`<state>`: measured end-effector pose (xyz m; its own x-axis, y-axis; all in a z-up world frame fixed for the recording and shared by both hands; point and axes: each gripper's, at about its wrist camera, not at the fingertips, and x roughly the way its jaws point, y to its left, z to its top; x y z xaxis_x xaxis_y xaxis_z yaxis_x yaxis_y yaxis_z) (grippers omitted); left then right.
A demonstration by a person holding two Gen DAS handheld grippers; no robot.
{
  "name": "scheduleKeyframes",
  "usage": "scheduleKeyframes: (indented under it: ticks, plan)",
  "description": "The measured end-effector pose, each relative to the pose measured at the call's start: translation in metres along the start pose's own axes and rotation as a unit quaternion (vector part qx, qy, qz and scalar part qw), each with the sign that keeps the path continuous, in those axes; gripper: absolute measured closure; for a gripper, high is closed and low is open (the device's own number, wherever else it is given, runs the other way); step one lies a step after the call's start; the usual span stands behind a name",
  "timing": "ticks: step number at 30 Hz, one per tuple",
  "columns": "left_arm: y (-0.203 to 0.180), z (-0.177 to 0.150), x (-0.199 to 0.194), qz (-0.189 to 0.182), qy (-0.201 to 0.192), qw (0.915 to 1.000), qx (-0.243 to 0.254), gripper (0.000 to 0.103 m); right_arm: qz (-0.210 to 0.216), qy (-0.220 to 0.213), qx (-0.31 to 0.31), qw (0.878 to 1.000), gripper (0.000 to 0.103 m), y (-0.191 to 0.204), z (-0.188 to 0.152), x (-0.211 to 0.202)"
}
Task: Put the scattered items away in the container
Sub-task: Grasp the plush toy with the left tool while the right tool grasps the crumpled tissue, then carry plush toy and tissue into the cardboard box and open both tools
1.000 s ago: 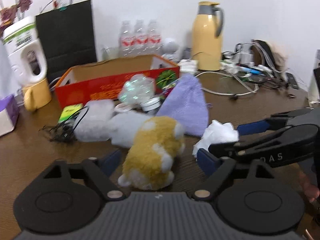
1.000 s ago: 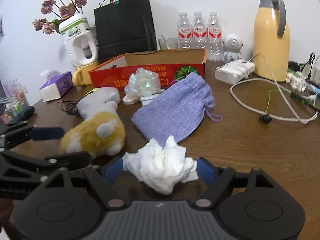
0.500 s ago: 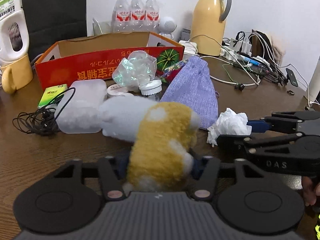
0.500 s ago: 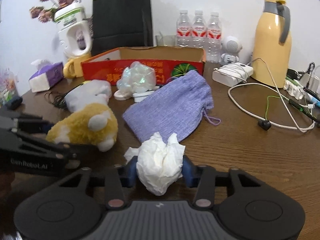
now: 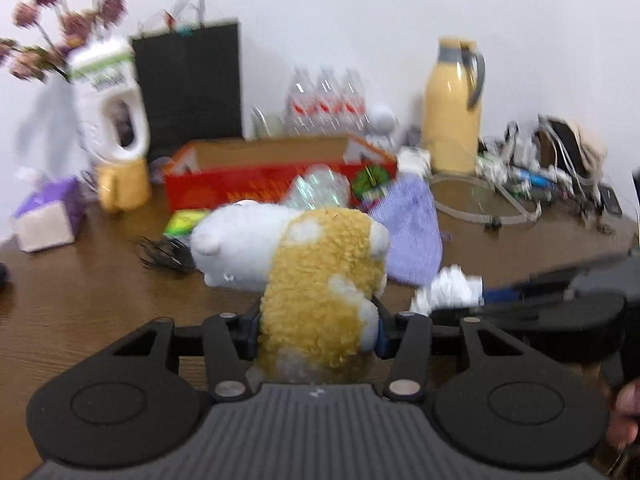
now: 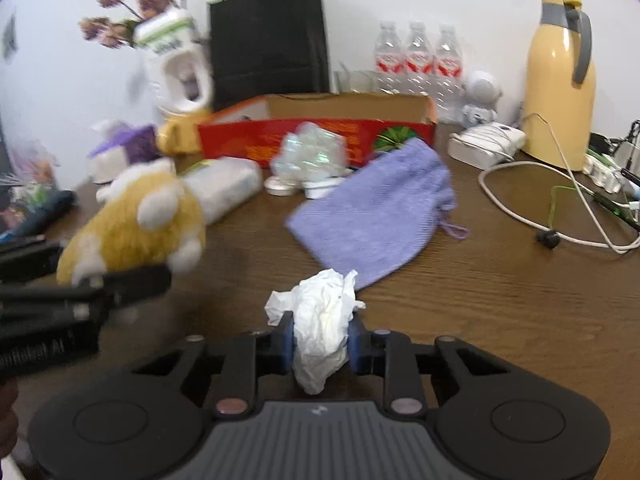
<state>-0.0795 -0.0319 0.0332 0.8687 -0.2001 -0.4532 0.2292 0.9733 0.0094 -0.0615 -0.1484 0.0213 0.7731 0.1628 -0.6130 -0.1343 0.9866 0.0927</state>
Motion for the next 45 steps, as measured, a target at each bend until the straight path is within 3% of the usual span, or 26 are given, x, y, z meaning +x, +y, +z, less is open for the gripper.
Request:
scheduleKeyframes:
  ticks: [4,8,12,17,26,32,37,45]
  plan:
    - [0.005,0.011,-0.025,0.020,-0.038,0.9991,-0.001,0.053,0.001,-0.034,-0.023,0.999,0.078,0.023,0.000,-0.026]
    - [0.016,0.025,-0.015,0.021,-0.039,0.9989,-0.014,0.053,-0.004,-0.086,-0.030,0.996,0.078,0.030,0.019,-0.043]
    - [0.026,0.062,0.021,0.042,-0.039,0.9981,-0.020,0.053,-0.007,-0.116,-0.020,0.993,0.078,0.017,0.058,-0.035]
    - [0.034,0.118,0.083,0.062,-0.034,0.9973,-0.021,0.053,-0.017,-0.126,-0.009,0.992,0.077,-0.005,0.118,0.009]
    - [0.068,0.186,0.206,0.081,0.038,0.9945,-0.055,0.053,-0.020,-0.068,0.050,0.996,0.077,-0.060,0.222,0.121]
    - [0.088,0.215,0.292,0.077,0.130,0.9863,-0.066,0.053,-0.016,-0.004,0.078,0.997,0.077,-0.090,0.276,0.193]
    - [0.104,0.216,0.347,0.069,0.209,0.9731,-0.068,0.053,-0.034,0.072,0.081,0.994,0.076,-0.095,0.304,0.257]
    - [0.117,0.212,0.389,0.078,0.254,0.9623,-0.060,0.052,-0.042,0.153,0.093,0.983,0.072,-0.100,0.306,0.324]
